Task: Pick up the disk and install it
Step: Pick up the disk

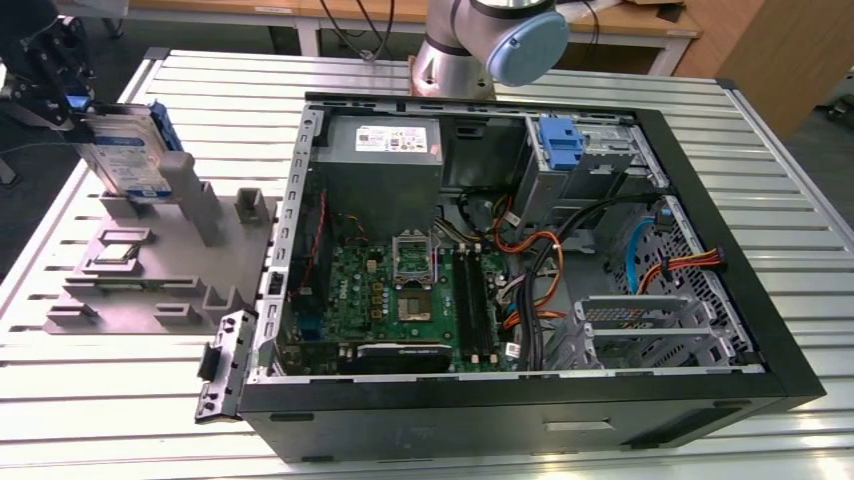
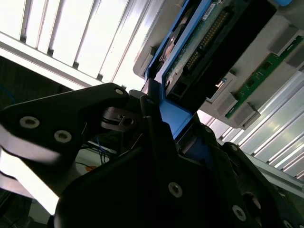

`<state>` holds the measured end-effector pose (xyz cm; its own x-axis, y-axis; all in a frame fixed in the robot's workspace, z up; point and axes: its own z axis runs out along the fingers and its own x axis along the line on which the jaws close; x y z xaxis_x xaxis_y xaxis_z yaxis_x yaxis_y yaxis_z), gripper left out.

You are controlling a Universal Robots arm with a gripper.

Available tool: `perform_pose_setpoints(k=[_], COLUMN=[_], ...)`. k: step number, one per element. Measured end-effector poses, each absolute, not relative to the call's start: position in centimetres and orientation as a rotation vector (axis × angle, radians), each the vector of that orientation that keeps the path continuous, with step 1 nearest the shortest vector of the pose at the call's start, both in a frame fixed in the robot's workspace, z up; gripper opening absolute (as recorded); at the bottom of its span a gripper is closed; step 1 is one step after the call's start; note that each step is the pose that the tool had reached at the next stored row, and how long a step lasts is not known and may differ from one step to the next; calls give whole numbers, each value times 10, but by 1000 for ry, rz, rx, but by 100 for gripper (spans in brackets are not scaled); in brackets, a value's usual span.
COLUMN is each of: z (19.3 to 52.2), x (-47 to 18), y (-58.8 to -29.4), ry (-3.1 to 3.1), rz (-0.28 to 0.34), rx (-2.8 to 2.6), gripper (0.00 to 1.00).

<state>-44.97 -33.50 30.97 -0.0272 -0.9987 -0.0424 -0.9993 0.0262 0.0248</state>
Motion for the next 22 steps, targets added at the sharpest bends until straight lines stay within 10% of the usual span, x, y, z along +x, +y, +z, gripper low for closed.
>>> perform_pose_setpoints(k=[22], z=[316], x=[-450], y=[-335], ry=[2241], rz=[74], rx=[-2182], gripper=[37])
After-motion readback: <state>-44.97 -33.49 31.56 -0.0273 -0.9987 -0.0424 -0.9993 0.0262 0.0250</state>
